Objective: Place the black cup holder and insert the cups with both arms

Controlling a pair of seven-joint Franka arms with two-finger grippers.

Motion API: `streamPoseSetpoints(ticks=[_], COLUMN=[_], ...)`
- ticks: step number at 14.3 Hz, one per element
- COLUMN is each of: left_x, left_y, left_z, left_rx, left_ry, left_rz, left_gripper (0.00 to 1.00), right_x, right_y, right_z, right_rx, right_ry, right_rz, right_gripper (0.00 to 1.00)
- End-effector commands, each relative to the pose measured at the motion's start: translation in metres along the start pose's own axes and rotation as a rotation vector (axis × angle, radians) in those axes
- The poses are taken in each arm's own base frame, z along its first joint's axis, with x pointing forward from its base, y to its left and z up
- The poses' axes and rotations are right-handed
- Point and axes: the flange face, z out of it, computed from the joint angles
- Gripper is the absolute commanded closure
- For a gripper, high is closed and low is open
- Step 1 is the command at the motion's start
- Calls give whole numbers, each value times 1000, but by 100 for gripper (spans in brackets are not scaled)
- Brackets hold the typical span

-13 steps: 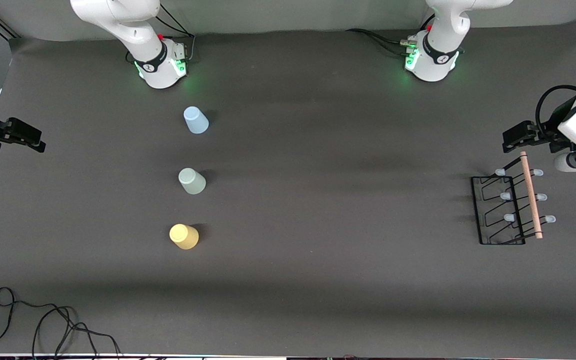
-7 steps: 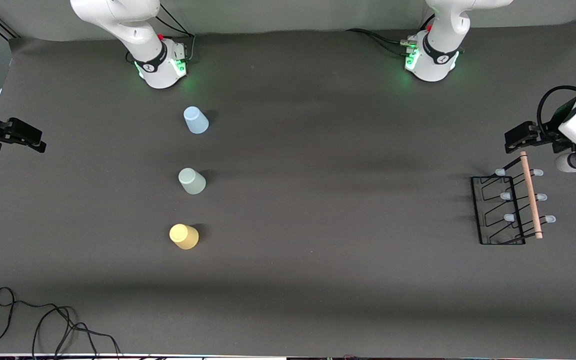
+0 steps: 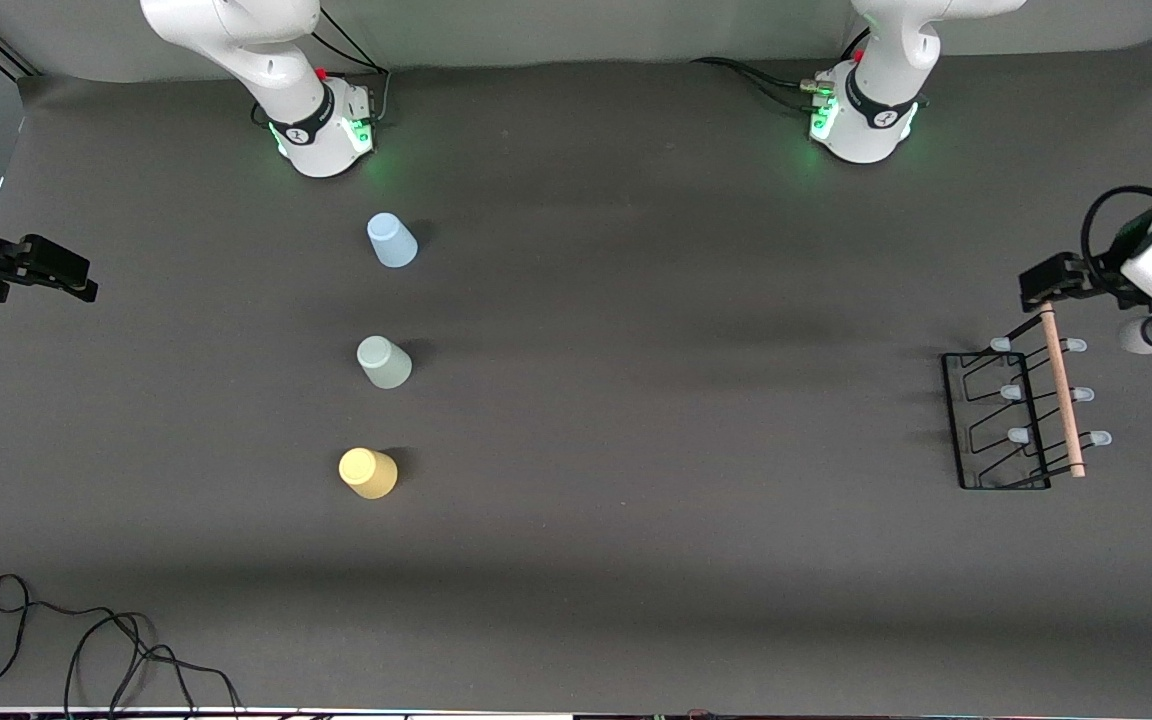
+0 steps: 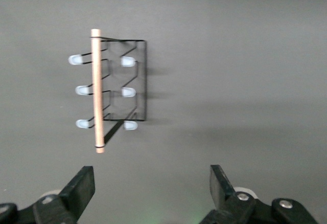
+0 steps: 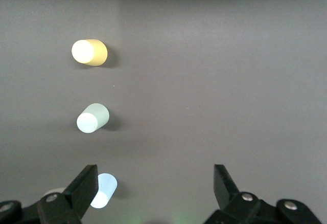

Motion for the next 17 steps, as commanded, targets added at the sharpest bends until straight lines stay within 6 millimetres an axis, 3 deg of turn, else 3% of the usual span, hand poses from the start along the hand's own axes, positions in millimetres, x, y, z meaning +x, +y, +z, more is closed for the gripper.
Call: streamPoseSetpoints(ticks=[1,4,5,8,10,13,15,17], left_x=[-6,-19,-23,-32,-42,-40,-32,-20], left_y=[-70,-150,-160,-146,-137,-125,-114,-112], left_z=[15,26,34,60,94,152,197,226], left_rx=[5,-17,-22,-44,-54,-41,-37,-39], left_ry=[3,8,1,22,72,112,133,134], left_rz=[30,103,104,108,104,118,135,139], left_gripper=[0,0,0,0,0,0,0,0], right_x=[-1,-1,-1,-1,-1,-1,-1,-1], right_y=[-2,-2,-2,-2,-2,-2,-1,-1], right_z=[2,2,2,2,2,2,2,2], right_rx=[6,6,6,6,6,6,5,5], right_ry=[-19,-19,-17,-19,-19,-19,-19,-19], right_rz=[-5,-6,-8,-8,-8,-8,-9,-8], right_gripper=[0,0,0,0,0,0,0,0])
